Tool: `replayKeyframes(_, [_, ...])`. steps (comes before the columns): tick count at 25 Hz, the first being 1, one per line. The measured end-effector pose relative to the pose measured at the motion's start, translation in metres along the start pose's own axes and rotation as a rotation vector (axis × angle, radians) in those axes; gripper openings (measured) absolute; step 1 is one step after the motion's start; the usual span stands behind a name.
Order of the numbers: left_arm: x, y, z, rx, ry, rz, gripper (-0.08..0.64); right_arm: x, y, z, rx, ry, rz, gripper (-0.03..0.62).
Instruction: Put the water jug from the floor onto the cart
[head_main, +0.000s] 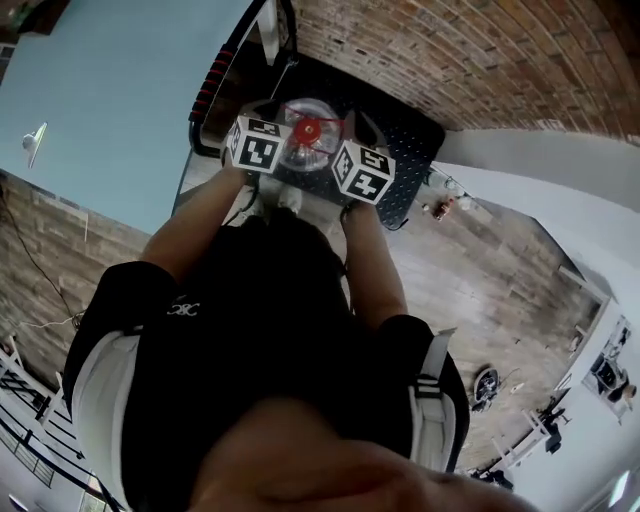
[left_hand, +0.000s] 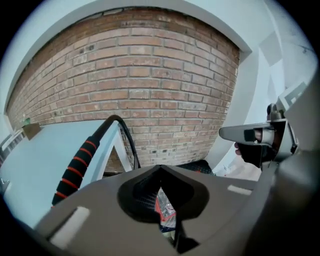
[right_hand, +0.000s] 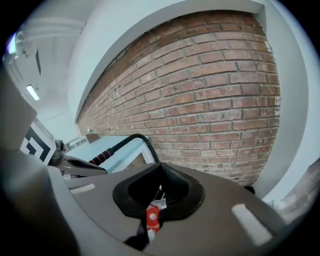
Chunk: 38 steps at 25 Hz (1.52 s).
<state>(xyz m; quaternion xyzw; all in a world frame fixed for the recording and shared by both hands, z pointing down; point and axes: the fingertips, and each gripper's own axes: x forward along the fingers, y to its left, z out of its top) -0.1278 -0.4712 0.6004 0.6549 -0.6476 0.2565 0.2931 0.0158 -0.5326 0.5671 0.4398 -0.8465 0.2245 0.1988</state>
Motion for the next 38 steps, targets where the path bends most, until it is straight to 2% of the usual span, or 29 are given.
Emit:
replayKeyframes(7, [-0.046, 0.002, 0.048, 0.020, -0.121, -0.018, 0.000, -0.036, 0.036, 0.051, 0.039, -0.134, 0.104, 0.011])
replayKeyframes(15, [-0.076, 0.007, 0.082, 0.048, -0.214, -0.011, 0.000, -0.047, 0.054, 0.092, 0.006, -0.225, 0.125, 0.011])
replayKeyframes(24, [-0.089, 0.007, 0.104, 0.051, -0.258, 0.003, 0.000, -0.053, 0.050, 0.113, -0.014, -0.271, 0.102, 0.011])
replayKeyframes(38, [-0.085, 0.015, 0.095, 0.032, -0.238, 0.004, 0.002, -0.045, 0.058, 0.104, -0.023, -0.245, 0.110, 0.011])
